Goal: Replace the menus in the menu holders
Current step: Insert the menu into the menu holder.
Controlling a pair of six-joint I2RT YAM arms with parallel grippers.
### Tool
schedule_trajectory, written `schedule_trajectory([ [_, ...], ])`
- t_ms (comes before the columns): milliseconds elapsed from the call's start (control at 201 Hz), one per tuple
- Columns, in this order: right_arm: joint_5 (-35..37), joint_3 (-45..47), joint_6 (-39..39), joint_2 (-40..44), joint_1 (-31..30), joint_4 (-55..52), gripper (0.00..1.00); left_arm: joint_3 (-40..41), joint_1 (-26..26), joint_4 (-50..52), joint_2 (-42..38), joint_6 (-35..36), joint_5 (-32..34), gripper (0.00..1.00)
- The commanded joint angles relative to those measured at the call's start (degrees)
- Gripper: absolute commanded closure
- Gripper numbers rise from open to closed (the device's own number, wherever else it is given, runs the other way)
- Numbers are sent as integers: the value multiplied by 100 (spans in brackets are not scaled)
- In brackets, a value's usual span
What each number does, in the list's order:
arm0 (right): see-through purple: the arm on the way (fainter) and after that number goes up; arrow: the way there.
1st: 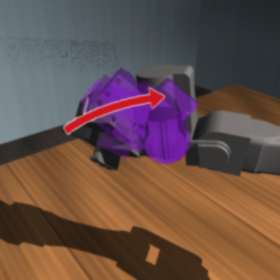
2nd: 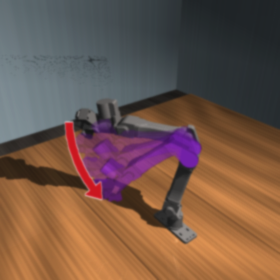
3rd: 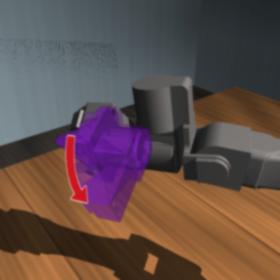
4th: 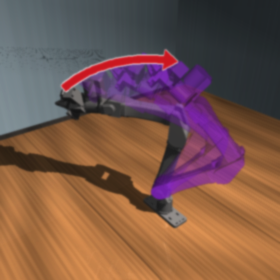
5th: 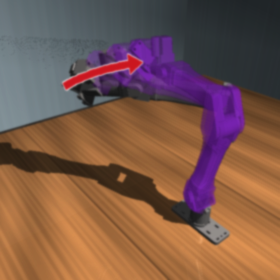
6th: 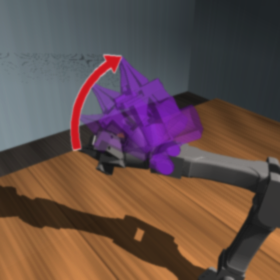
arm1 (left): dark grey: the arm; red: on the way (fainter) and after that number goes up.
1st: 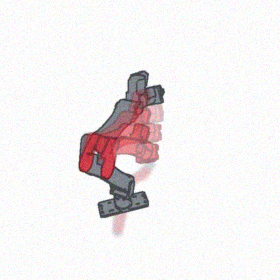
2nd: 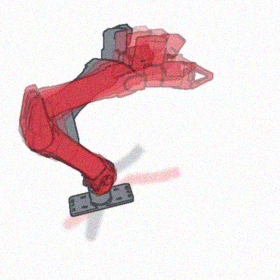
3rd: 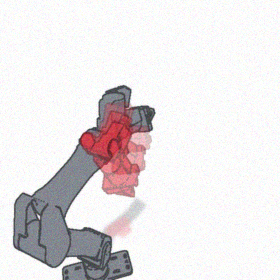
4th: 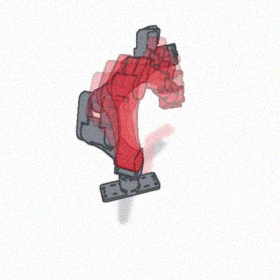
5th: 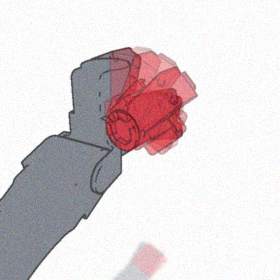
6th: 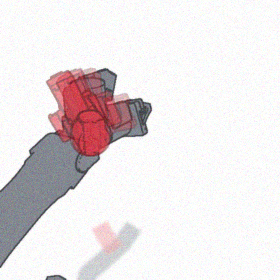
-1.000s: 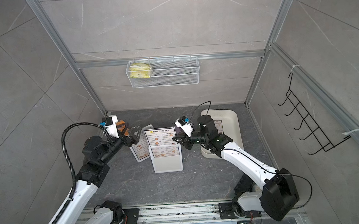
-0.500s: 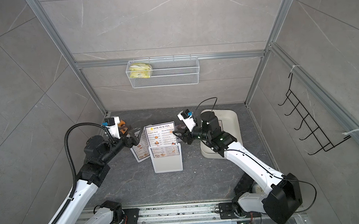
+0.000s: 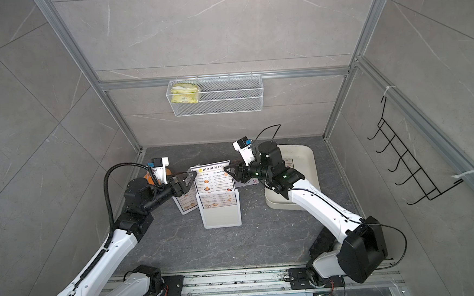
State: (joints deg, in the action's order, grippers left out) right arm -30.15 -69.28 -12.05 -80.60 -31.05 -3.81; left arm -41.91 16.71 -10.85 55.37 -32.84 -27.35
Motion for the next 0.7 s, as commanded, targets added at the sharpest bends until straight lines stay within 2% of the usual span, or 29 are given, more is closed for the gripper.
schedule_trajectory([
  [0, 53, 52, -176, 168, 11, 179, 55, -213, -12, -674, 213, -399, -566, 35],
  [75, 139, 120, -169, 272, 7, 162, 55, -323, 15, -780, 402, -499, -720, 44],
  [189, 221, 216, -133, 416, 11, 162, 56, -470, 81, -882, 637, -596, -986, 50],
  [378, 203, 318, -97, 612, 9, 167, 57, -550, 342, -926, 737, -370, -1015, 57],
  [433, 227, 331, -82, 658, 11, 126, 57, -585, 414, -929, 779, -295, -1072, 66],
  [513, 253, 362, -48, 707, 11, 118, 57, -607, 477, -942, 812, -212, -1120, 73],
  [692, 340, 345, 133, 797, 11, -76, 56, -679, 544, -856, 854, -6, -1295, 77],
])
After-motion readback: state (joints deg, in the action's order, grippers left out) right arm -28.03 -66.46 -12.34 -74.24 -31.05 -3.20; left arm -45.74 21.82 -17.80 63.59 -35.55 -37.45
